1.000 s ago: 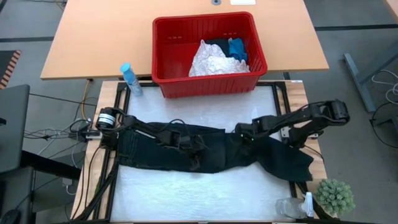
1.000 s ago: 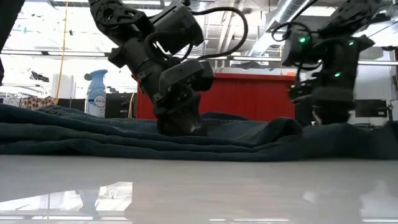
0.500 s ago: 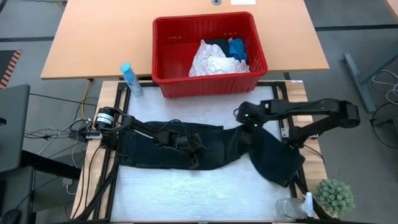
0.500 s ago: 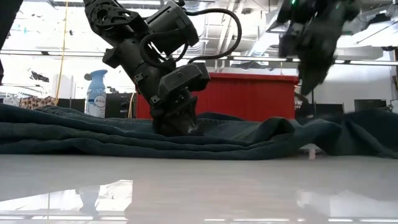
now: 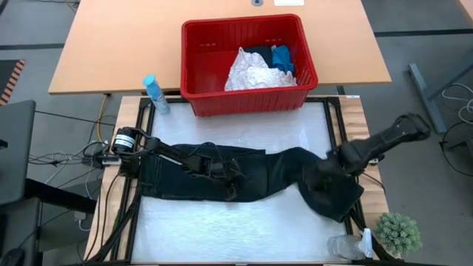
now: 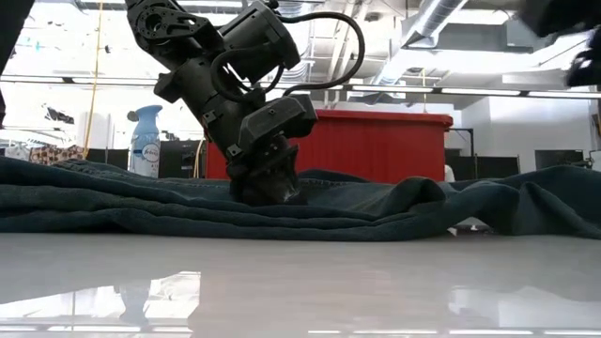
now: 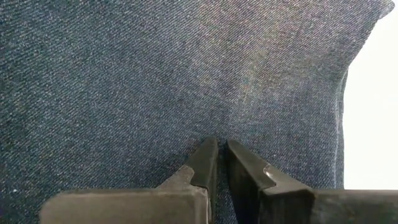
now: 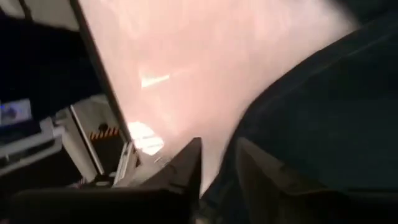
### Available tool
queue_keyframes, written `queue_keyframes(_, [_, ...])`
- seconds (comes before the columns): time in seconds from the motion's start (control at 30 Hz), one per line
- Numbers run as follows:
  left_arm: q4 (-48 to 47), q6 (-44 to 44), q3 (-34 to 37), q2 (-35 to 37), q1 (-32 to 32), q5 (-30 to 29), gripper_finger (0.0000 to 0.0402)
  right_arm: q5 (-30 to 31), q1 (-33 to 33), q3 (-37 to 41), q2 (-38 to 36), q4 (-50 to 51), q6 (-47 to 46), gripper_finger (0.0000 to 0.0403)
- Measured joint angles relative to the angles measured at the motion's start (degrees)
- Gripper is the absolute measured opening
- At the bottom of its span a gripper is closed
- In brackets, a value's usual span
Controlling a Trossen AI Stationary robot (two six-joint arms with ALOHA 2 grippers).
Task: Fold Laundry from Bin
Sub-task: Fold the black pants from the red bin
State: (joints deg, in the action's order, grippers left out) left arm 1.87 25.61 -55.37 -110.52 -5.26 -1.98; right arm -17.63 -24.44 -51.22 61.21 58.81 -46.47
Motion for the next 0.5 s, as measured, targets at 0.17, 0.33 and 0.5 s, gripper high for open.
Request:
queue_keyframes(0.17, [0.12,-0.04,0.04,0.00,0.00,-0.26,0.0027,2.37,-10.49,-0.02,6.22,-0.75,-8.18,0.0213])
queue_keyframes(0.33, [0.86,-0.07,0.14,-0.04,0.00,-0.20,0.0027,2.85,-14.41,-0.02,14.36,-1.19,-13.59,0.0263])
queue_keyframes(0.5, [1.03,-0.07,0.15,-0.07,-0.04,-0.15,0.0027,0.87,-15.98,-0.02,20.49,-3.94,-15.20,0.0271])
